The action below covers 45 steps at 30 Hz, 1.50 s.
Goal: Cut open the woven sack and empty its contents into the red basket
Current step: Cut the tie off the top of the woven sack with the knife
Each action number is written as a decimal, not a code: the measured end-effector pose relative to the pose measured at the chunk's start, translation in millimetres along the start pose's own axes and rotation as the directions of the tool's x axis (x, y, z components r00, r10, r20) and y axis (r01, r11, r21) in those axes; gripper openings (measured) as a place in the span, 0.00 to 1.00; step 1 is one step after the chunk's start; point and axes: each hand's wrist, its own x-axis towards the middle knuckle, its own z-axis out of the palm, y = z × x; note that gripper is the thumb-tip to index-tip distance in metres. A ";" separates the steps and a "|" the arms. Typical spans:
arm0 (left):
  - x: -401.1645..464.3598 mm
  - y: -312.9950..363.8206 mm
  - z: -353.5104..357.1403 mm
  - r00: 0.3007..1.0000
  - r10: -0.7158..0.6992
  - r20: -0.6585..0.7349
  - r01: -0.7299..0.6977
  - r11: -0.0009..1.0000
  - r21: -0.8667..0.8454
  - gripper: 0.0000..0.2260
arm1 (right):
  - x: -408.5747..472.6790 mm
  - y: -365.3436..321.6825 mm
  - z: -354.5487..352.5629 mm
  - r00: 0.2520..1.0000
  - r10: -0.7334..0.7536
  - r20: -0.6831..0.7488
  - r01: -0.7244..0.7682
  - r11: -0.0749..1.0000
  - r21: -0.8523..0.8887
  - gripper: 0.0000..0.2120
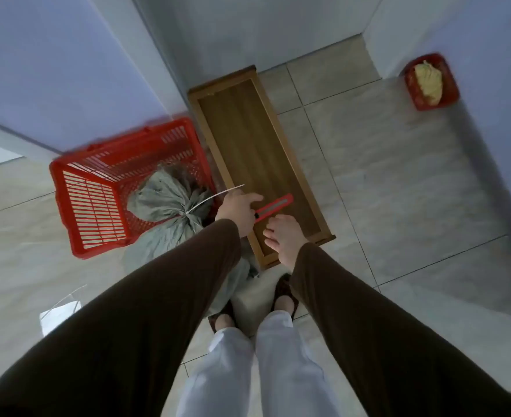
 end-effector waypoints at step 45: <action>-198.1 -113.6 -40.2 0.845 -0.501 -0.185 -0.111 0.175 -0.978 0.09 | -104.6 48.4 88.8 0.852 -0.345 0.394 0.324 0.938 0.120 0.13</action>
